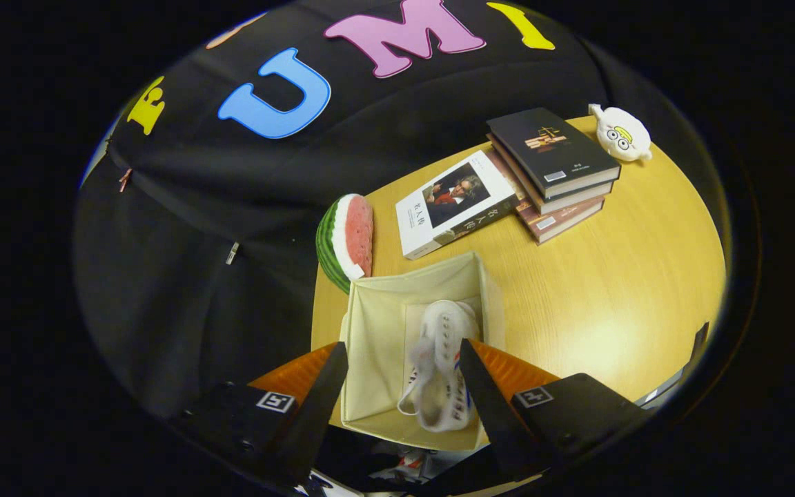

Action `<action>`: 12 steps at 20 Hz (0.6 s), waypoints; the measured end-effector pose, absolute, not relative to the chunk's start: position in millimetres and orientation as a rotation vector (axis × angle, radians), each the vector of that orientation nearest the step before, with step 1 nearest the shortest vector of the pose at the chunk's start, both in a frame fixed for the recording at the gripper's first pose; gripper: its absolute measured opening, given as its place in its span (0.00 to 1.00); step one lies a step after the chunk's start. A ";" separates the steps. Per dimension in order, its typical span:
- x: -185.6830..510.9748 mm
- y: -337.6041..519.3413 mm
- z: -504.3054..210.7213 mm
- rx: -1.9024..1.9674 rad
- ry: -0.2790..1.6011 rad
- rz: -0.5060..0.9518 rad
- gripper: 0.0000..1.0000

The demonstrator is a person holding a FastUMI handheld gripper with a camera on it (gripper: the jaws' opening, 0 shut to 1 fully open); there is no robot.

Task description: Open the storage box then place both shoes into the box .Put the left shoe in first, then the right shoe, with the right side of both shoes facing outward in a uniform manner.

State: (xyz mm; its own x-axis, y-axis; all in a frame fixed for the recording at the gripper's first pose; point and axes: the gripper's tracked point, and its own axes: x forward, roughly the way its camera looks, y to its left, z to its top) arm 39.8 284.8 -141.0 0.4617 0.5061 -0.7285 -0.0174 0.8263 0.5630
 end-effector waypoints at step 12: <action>98.5 98.2 -7.5 0.379 0.543 0.281 0.99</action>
State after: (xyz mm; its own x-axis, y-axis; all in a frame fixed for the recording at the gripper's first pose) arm 98.5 98.2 -7.5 0.8212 0.3555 -0.4464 -0.1586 0.8936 0.4200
